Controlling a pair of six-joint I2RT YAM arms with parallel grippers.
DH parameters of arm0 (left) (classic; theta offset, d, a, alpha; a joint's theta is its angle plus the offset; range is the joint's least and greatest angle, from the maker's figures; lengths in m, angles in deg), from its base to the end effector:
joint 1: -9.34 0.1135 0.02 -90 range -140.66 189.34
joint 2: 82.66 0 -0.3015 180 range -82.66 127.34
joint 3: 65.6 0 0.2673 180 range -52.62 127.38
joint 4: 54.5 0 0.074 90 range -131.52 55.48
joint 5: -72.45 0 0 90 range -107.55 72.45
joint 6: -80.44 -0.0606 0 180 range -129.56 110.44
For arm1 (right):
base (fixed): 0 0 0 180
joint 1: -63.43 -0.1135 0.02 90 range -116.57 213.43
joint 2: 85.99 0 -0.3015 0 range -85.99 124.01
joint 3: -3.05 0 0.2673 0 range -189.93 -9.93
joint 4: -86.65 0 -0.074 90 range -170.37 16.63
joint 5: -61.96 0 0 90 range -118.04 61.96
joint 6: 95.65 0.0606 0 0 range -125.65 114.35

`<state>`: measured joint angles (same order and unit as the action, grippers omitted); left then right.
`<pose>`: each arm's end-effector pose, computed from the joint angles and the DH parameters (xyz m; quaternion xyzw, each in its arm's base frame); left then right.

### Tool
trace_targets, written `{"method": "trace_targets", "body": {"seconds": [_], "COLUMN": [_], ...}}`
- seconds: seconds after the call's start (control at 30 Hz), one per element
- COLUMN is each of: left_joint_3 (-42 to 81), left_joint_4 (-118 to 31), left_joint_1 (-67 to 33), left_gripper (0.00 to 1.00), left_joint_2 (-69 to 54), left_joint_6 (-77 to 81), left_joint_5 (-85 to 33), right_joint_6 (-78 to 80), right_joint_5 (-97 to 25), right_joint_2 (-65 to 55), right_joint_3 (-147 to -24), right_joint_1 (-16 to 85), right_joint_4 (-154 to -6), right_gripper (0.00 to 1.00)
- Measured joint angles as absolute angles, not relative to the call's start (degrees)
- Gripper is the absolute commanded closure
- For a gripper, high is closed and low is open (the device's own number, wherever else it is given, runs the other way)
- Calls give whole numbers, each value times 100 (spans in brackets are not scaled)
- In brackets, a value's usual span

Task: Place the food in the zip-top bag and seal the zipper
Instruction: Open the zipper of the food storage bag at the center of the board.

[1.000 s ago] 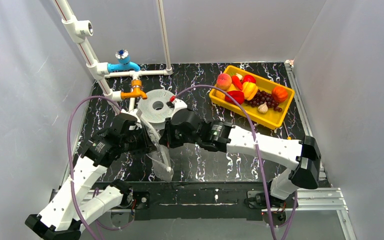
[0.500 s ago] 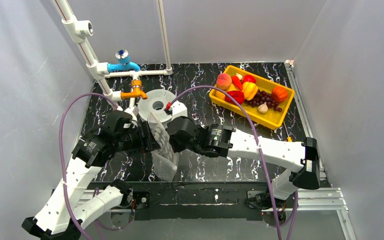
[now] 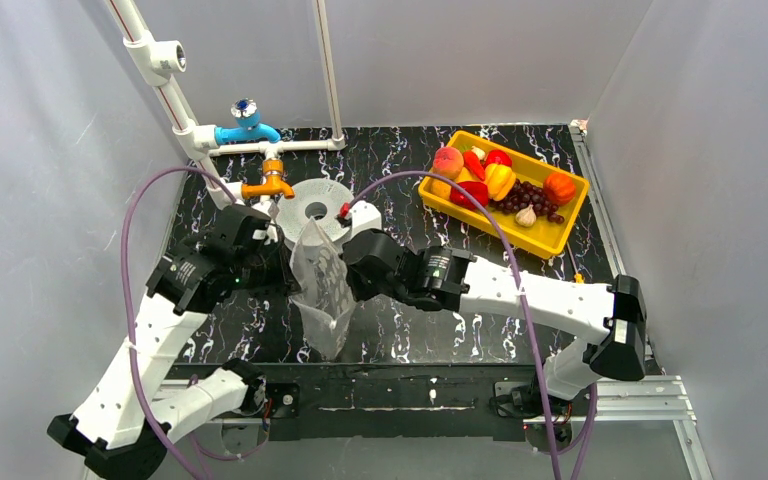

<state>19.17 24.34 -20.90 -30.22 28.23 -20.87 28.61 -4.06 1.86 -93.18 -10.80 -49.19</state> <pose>0.1318 -0.0809 0.3979 -0.0504 0.9271 -0.2295 0.2919 0.1265 0.3572 0.3781 -0.2086 0.8506 0.2537 0.4105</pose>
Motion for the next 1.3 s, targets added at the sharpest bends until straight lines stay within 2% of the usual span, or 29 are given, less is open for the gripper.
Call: {"method": "trace_targets", "body": {"seconds": [0.2,0.37,0.67,0.77,0.83,0.9,1.13,1.3], "left_joint_3": [2397,2537,1982,1901,1897,1892,1709,1707], "left_joint_4": [3008,3215,2563,2361,2237,2104,1733,1564], "left_joint_1": [-2088,-2090,-2090,-2090,-2090,-2090,-2090,-2090], "left_gripper": [100,100,100,100,100,100,100,100], "left_joint_2": [-2691,-2524,-2496,-2427,-2374,-2333,-2202,-2089], "left_joint_6": [2569,2482,2591,2628,2648,2675,2819,2868], "left_joint_5": [-1485,-1394,-2048,-2157,-2214,-2279,-2419,-2456], "right_joint_6": [2783,2630,2598,2595,2554,2508,2393,2256], "right_joint_5": [-91,-190,-1020,-1199,-1273,-1344,-1699,-1776], "right_joint_2": [-97,-238,-228,-279,-322,-399,-864,-902], "right_joint_3": [-8917,-9060,-9139,-8949,-8825,-8725,-8502,-8642], "right_joint_1": [-704,-685,-550,-342,-244,-185,-143,-110], "right_joint_4": [-4579,-4329,-4450,-4535,-4530,-4528,-4602,-4418], "right_gripper": [99,99,98,95,86,85,66,44]}}
